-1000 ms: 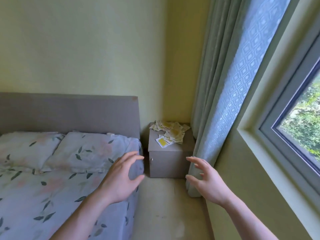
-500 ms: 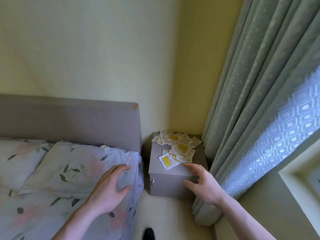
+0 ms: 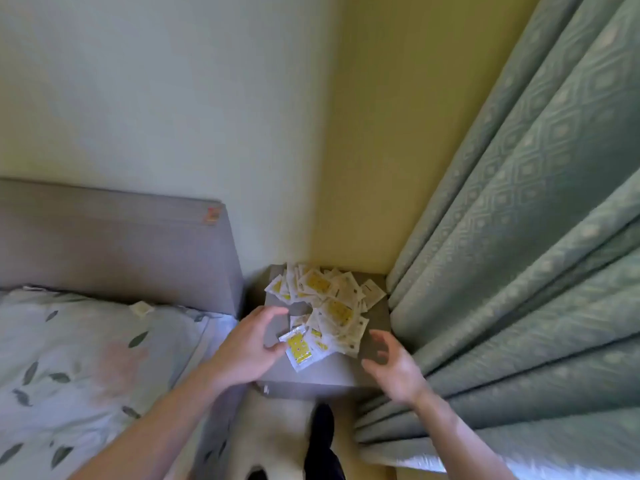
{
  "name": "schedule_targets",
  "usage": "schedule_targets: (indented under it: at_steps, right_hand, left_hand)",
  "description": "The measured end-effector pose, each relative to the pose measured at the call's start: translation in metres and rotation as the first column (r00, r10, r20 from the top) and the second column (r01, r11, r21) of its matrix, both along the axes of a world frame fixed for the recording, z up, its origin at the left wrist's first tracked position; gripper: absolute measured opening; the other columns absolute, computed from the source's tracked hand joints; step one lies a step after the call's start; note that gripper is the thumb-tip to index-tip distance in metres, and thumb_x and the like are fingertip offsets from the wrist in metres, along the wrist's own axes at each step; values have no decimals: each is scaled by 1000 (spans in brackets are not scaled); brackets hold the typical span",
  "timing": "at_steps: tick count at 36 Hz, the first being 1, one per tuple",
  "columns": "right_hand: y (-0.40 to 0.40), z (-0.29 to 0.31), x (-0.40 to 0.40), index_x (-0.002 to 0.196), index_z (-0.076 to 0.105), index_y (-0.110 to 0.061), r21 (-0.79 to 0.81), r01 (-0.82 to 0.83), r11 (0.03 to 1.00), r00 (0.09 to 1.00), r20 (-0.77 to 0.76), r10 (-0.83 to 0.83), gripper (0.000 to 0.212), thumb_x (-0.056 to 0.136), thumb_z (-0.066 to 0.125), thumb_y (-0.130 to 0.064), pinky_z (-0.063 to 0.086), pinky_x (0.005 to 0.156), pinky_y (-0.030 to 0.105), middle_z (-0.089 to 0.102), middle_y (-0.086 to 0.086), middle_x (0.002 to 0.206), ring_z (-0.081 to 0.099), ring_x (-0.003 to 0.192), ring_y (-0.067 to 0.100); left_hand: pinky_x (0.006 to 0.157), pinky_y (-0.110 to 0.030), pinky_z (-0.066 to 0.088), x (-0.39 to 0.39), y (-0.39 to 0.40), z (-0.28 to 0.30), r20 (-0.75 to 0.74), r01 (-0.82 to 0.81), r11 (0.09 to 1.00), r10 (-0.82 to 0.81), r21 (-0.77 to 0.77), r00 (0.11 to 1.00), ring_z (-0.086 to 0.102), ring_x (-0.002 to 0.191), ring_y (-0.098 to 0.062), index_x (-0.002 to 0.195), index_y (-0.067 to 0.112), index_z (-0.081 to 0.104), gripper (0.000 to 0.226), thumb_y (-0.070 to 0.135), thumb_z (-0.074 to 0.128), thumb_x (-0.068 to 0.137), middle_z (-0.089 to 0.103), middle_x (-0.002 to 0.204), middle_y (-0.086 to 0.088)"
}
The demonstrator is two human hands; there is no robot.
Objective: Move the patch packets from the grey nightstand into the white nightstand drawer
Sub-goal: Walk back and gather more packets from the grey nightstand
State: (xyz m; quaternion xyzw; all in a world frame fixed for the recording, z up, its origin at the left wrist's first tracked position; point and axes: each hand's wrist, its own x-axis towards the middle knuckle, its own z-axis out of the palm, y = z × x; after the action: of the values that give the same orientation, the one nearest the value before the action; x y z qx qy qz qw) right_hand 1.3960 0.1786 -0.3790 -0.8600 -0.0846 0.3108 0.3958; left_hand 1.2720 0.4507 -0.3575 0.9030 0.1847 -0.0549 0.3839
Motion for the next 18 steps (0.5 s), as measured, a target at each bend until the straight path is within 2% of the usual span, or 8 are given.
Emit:
schedule_targets:
  at_steps: [2,4,6,7,10,12,15,18]
  right_hand:
    - [11,-11,26,122,50,-23,9,28,1000,998,-63,-27,43,91,69,0,42,64,-1,54,-25,99,55,84,-9]
    - [22,-26,53,120,52,-23,-3,1,1000,997,-76,-1,43,89,73,-3,44,63,2,58,-22,100,55,83,-9]
    - [29,-52,79,120,53,-29,-24,-27,999,994,-107,24,48,84,80,-13,48,73,7,66,-13,112,60,93,-5]
    - [32,-63,92,122,52,-32,-35,-30,999,994,-107,26,51,82,82,-18,52,82,16,66,-10,119,62,99,1]
    - [41,-103,126,127,53,-30,-95,-48,994,991,-129,36,53,81,79,-24,54,98,36,64,-9,124,63,110,13]
    - [51,-119,141,136,52,-23,-136,-50,989,994,-108,36,57,84,76,-22,52,99,35,63,-3,131,62,115,17]
    - [66,-142,157,143,49,-13,-196,-73,978,993,-108,52,60,88,73,-18,42,92,24,58,3,137,56,124,22]
    - [77,-173,170,143,49,-10,-242,-74,967,994,-93,53,63,85,73,-18,41,99,28,56,8,139,53,129,27]
  left_hand:
    - [93,-13,31,19,0,-8,-38,-30,1000,30,-4,999,48,130,-2,139,33,47,54,30,69,90,48,142,17]
    - [90,-4,28,35,1,-13,-60,-85,996,84,-7,995,47,128,3,139,34,47,53,33,69,91,47,140,22]
    - [89,3,25,48,5,-24,-72,-131,991,129,-17,989,48,124,4,139,32,49,54,32,71,89,48,136,24]
    - [89,4,25,53,8,-32,-78,-148,989,146,-21,986,49,122,4,138,30,50,55,31,73,88,50,134,23]
    - [97,-11,37,68,18,-54,-105,-214,975,208,-55,973,54,118,-2,134,27,55,54,25,77,84,54,127,22]
    - [100,-22,44,75,25,-73,-129,-242,967,232,-74,964,55,116,-2,133,29,55,53,26,76,84,56,126,20]
    - [103,-27,45,84,34,-102,-180,-247,966,231,-76,956,54,118,1,133,32,55,53,31,72,83,57,130,19]
    - [105,-30,46,91,40,-135,-215,-249,965,226,-84,950,54,120,3,128,36,56,49,33,69,81,57,128,24]
